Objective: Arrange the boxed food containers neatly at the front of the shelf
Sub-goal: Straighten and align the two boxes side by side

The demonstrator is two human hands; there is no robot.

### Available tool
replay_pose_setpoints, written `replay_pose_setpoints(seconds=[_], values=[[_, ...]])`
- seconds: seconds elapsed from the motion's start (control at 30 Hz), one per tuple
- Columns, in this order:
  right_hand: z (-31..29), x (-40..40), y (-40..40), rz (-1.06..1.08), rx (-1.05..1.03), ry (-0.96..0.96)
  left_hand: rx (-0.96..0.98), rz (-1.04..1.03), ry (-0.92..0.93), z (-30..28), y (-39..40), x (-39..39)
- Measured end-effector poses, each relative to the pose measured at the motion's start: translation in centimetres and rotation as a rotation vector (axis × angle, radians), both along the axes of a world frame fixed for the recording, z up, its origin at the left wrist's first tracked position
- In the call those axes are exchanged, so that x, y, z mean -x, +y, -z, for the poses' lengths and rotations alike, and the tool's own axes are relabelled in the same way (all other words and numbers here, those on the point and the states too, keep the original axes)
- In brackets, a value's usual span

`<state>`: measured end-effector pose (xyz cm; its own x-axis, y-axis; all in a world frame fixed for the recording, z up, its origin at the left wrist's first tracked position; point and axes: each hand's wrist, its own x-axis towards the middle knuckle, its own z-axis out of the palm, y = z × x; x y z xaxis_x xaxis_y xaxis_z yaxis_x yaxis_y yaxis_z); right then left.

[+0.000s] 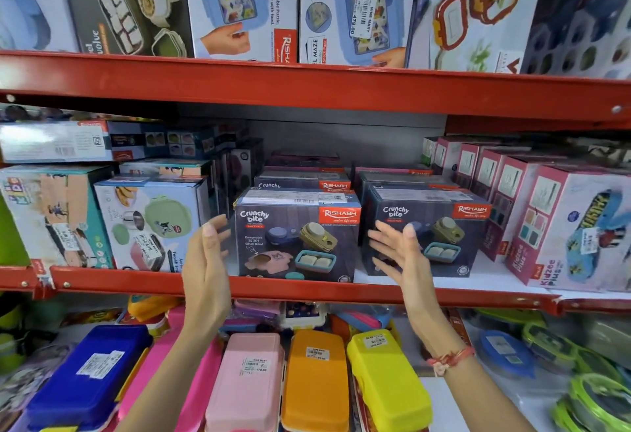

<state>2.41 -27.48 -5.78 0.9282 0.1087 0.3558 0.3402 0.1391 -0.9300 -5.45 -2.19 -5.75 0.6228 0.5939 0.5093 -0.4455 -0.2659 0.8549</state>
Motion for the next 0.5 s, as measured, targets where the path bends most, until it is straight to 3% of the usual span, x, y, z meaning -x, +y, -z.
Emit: replay_pose_setpoints(seconds=[0.17, 0.5], values=[[-0.8, -0.9, -3.6, 0.089, -0.12, -0.04, -0.035, 0.087, -0.116, -1.4, -4.6, -0.9], [-0.4, -3.5, -11.6, 0.207, -0.144, -0.064, 0.026, 0.363, -0.053, -1.2, -15.4, -4.5]])
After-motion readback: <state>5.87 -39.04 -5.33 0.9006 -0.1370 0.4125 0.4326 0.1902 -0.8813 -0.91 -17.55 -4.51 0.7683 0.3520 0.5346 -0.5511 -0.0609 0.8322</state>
